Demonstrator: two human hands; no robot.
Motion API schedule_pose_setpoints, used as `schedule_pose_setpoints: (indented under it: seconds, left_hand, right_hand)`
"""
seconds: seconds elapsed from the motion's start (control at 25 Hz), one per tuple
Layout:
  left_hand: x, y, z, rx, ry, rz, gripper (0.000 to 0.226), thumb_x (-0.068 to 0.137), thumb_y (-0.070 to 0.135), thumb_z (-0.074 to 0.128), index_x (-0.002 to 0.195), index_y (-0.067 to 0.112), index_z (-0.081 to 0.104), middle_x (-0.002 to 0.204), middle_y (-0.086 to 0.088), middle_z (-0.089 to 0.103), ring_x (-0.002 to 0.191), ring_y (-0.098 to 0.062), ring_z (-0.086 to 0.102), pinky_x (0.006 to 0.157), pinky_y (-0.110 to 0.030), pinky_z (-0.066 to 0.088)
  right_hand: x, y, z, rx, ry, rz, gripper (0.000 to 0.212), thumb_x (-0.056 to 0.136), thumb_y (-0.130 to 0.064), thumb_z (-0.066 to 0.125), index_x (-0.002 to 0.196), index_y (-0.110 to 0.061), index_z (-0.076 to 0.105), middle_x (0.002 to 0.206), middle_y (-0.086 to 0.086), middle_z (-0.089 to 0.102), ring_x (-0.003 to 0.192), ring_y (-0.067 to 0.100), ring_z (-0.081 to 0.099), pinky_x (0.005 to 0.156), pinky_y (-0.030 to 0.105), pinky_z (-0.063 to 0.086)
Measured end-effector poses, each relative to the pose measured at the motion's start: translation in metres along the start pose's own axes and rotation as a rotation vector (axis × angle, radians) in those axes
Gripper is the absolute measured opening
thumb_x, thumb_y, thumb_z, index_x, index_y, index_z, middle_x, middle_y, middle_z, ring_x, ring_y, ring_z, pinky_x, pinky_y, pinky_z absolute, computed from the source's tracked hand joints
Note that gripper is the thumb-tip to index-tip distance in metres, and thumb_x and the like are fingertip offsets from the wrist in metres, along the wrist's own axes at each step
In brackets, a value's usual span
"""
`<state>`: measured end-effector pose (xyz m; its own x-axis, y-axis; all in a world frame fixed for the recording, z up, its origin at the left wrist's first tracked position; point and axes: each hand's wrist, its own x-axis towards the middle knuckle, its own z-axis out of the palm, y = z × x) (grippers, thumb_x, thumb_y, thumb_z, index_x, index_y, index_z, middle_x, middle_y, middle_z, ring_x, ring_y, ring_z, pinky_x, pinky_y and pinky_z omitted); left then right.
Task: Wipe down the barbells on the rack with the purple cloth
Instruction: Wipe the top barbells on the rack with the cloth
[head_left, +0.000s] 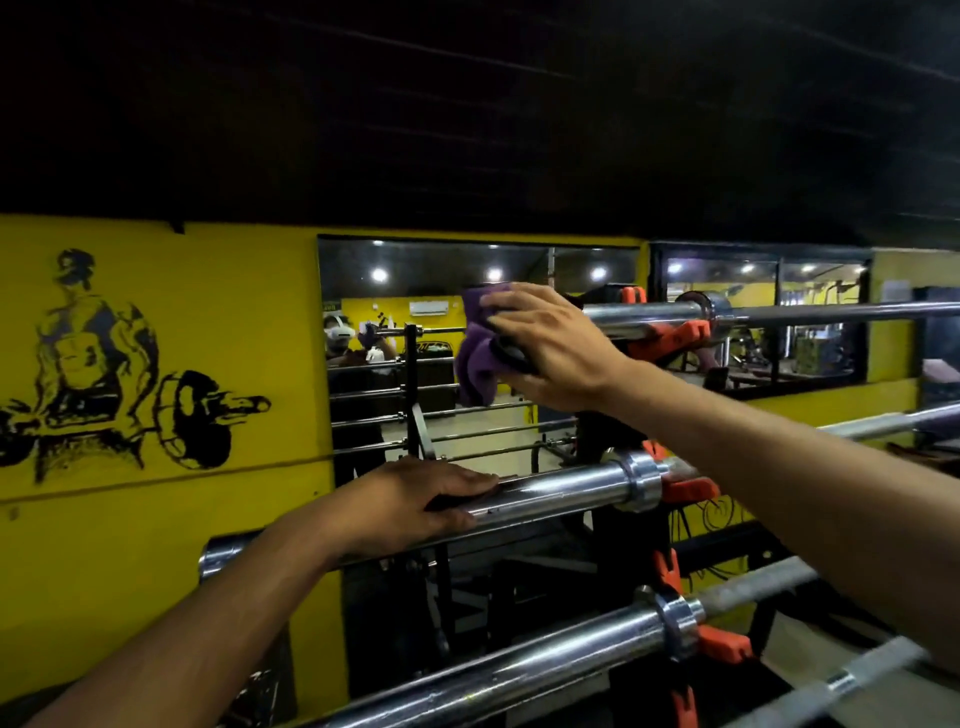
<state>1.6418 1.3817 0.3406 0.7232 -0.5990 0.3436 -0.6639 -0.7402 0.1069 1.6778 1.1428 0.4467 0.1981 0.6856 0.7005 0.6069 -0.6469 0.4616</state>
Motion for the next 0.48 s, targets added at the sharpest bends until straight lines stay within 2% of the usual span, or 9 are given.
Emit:
schedule_pose_setpoints:
  seconds: [0.08, 0.12, 0.2, 0.28, 0.36, 0.48]
  left_hand:
    - [-0.003, 0.002, -0.001, -0.013, -0.002, -0.006, 0.05, 0.097, 0.044, 0.06, 0.144, 0.05, 0.043, 0.146, 0.034, 0.04, 0.13, 0.021, 0.034, 0.105, -0.002, 0.028]
    - [-0.003, 0.004, -0.002, 0.01, -0.004, 0.003, 0.051, 0.097, 0.045, 0.059, 0.145, 0.048, 0.043, 0.148, 0.033, 0.04, 0.132, 0.019, 0.035, 0.108, -0.006, 0.03]
    - [-0.005, 0.007, -0.002, 0.044, 0.02, 0.029, 0.049, 0.097, 0.049, 0.056, 0.145, 0.045, 0.045, 0.148, 0.028, 0.043, 0.133, 0.012, 0.038, 0.112, -0.021, 0.036]
    - [-0.01, 0.01, -0.002, 0.007, 0.099, 0.03, 0.046, 0.095, 0.056, 0.056, 0.139, 0.043, 0.052, 0.142, 0.026, 0.05, 0.129, 0.011, 0.043, 0.11, -0.027, 0.041]
    - [-0.017, 0.017, 0.0, -0.028, 0.181, 0.027, 0.043, 0.093, 0.058, 0.056, 0.134, 0.044, 0.057, 0.136, 0.027, 0.055, 0.124, 0.011, 0.046, 0.106, -0.029, 0.043]
    - [-0.026, 0.031, 0.007, -0.094, 0.27, 0.04, 0.037, 0.093, 0.055, 0.058, 0.128, 0.043, 0.06, 0.127, 0.027, 0.059, 0.117, 0.008, 0.053, 0.099, -0.031, 0.049]
  right_hand:
    - [-0.014, 0.01, -0.016, 0.072, -0.106, -0.103, 0.057, 0.092, -0.048, 0.052, 0.129, -0.007, 0.065, 0.141, 0.013, 0.059, 0.136, 0.024, 0.05, 0.121, 0.038, 0.03]
    - [-0.021, 0.013, -0.023, 0.123, -0.118, -0.117, 0.055, 0.093, -0.047, 0.053, 0.129, -0.007, 0.065, 0.142, 0.012, 0.058, 0.136, 0.022, 0.05, 0.121, 0.033, 0.029]
    - [-0.04, 0.007, -0.038, 0.226, -0.102, -0.079, 0.046, 0.094, -0.045, 0.052, 0.123, -0.012, 0.067, 0.133, 0.009, 0.064, 0.124, 0.02, 0.057, 0.111, 0.032, 0.04]
    - [-0.063, -0.001, -0.048, 0.307, -0.122, 0.105, 0.031, 0.095, -0.049, 0.047, 0.102, -0.024, 0.065, 0.104, -0.002, 0.069, 0.091, 0.015, 0.063, 0.084, 0.036, 0.051]
    - [-0.08, -0.006, -0.058, 0.378, -0.151, 0.343, 0.027, 0.096, -0.053, 0.046, 0.086, -0.031, 0.057, 0.081, -0.01, 0.063, 0.07, 0.005, 0.058, 0.065, 0.032, 0.047]
    - [-0.106, -0.01, -0.068, 0.511, -0.144, 0.537, 0.012, 0.101, -0.038, 0.056, 0.09, -0.042, 0.056, 0.087, -0.02, 0.064, 0.08, -0.014, 0.059, 0.068, 0.012, 0.041]
